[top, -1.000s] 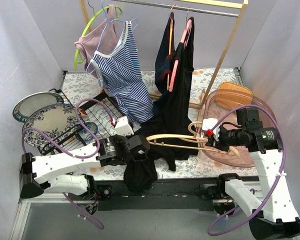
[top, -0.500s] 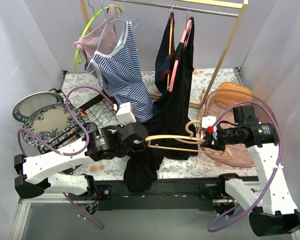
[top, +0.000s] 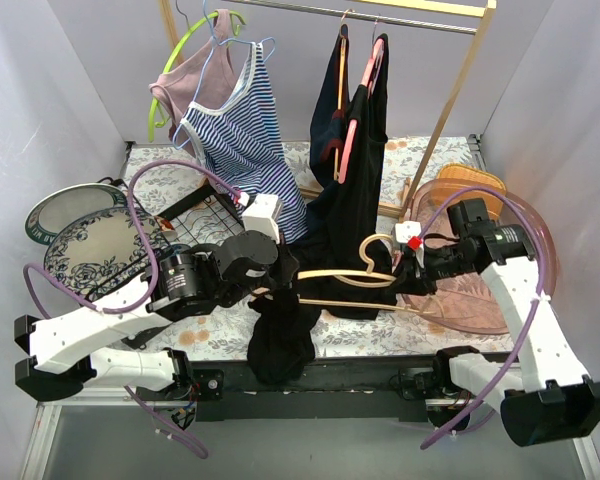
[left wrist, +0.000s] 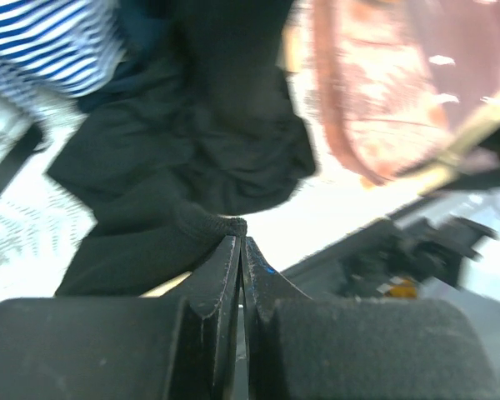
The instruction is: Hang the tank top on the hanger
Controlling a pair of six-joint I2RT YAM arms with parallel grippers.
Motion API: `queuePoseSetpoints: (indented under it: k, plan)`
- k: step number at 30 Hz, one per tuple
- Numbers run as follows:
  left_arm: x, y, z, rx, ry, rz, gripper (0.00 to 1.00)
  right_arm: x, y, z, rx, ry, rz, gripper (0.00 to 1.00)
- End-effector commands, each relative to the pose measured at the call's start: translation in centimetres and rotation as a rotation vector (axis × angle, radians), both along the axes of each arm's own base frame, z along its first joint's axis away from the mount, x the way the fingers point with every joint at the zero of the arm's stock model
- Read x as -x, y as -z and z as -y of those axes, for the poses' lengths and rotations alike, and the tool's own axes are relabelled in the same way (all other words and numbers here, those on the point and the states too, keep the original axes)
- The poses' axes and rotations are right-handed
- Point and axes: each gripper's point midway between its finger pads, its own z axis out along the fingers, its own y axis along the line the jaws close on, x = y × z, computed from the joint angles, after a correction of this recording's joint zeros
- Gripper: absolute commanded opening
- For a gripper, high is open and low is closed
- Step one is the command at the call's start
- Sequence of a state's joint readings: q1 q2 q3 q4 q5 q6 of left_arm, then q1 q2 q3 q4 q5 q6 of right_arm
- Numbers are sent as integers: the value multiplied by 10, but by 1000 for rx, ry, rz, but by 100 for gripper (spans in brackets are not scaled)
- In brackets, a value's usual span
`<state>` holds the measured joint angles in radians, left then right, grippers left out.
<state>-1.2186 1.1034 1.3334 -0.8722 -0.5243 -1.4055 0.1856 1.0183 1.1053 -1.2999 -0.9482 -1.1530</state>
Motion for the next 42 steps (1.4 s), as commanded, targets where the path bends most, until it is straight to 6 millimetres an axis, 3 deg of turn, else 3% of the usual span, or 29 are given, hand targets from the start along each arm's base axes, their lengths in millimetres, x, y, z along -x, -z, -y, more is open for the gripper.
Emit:
queuePoseSetpoints:
  k: [1, 7, 11, 12, 15, 16, 17, 19, 22, 28, 31, 40, 42]
  plan:
    - [11, -40, 32, 149, 156, 39, 0, -10, -30, -24, -160, -42, -4, 1]
    - [12, -60, 39, 184, 184, 59, 0, -44, -41, -34, -193, 37, -5, 1]
    - [10, -55, 39, 178, 173, 63, 1, -51, -58, -46, -262, 34, -28, 1]
    - [9, -54, 42, 179, 179, 65, 21, -52, -64, -51, -278, 31, -44, 1]
    - [11, -49, 48, 156, 208, 60, 54, -53, -74, -61, -300, -1, -70, 1]
    - [11, -50, 47, 146, 217, 68, 77, -52, -75, -63, -301, -6, -81, 1]
    - [12, -57, 45, 147, 227, 79, 82, -54, -80, -64, -304, -12, -75, 1]
    - [23, -67, 39, 127, 322, 127, 91, -54, -83, -67, -304, -22, -72, 1]
    - [40, -98, 25, 166, 435, 223, 94, -52, -82, -69, -297, -30, -53, 1]
    - [42, -147, -8, 83, 501, 437, 97, -45, -57, -72, -242, -58, -10, 1]
    - [39, -140, -10, -19, 536, 464, 98, -45, -48, -65, -184, -68, 55, 1]
    - [47, -44, 37, -243, 778, 301, 98, -33, -31, -46, -42, -170, 227, 1]
    - [46, -33, 46, -256, 802, 288, 98, -29, -32, -48, -39, -191, 239, 1]
